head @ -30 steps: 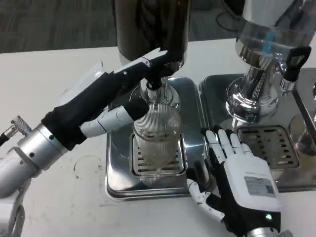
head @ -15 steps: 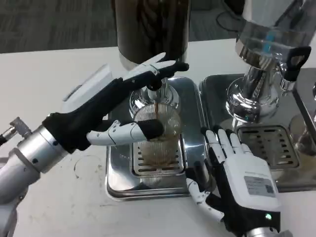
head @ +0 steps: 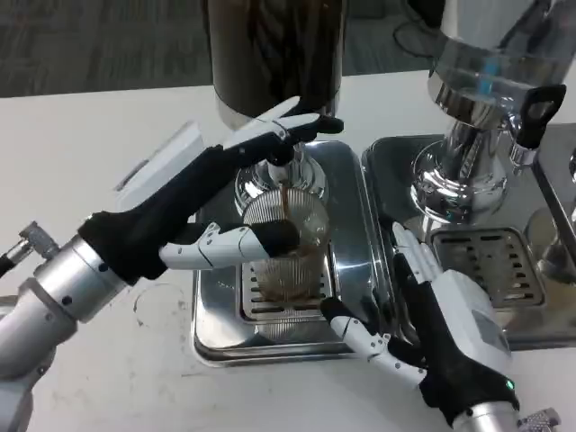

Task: Grasp the cup under the faucet to collect the drink, then remove the cup.

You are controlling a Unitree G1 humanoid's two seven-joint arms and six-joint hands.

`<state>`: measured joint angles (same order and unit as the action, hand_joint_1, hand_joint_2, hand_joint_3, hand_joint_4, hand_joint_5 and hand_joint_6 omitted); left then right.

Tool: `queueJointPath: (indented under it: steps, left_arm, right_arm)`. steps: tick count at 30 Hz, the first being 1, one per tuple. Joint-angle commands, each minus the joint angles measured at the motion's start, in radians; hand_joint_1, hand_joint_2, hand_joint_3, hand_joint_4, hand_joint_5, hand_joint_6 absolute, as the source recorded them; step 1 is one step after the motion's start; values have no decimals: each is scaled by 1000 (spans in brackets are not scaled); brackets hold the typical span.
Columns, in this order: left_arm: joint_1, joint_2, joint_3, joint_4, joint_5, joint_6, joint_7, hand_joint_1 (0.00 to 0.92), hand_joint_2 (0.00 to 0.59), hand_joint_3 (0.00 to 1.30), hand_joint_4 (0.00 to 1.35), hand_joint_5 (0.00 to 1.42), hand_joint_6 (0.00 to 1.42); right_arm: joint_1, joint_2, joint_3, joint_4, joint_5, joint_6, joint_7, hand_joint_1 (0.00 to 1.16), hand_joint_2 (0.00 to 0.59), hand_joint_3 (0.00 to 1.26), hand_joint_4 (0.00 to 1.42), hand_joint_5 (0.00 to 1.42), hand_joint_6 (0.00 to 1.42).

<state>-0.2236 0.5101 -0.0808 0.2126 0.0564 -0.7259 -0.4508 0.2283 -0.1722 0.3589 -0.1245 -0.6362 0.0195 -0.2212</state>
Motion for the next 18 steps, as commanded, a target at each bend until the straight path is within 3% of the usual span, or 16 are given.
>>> queueJointPath:
  steps: [1, 5, 13, 18]
  left_arm:
    - [42, 11, -46, 4, 42, -11, -31, 0, 102, 206, 44, 174, 141]
    - [39, 12, -48, 5, 38, -10, -19, 0, 102, 211, 44, 175, 138]
    - [42, 14, -44, -4, 32, -3, -11, 0, 103, 223, 56, 178, 138]
    - [41, 14, -41, -4, 31, 1, -9, 0, 103, 223, 56, 184, 144]
  right_arm:
    - [-50, -5, -11, 3, 24, 28, 79, 232, 205, 0, 0, 0, 5]
    - [-92, -8, -15, 26, 31, 45, 125, 261, 219, 0, 0, 0, 0]
    - [-132, 12, -38, 68, 47, 56, 116, 274, 202, 0, 0, 0, 0]
    - [-168, 24, -29, 97, 61, 59, 138, 307, 213, 0, 0, 0, 0]
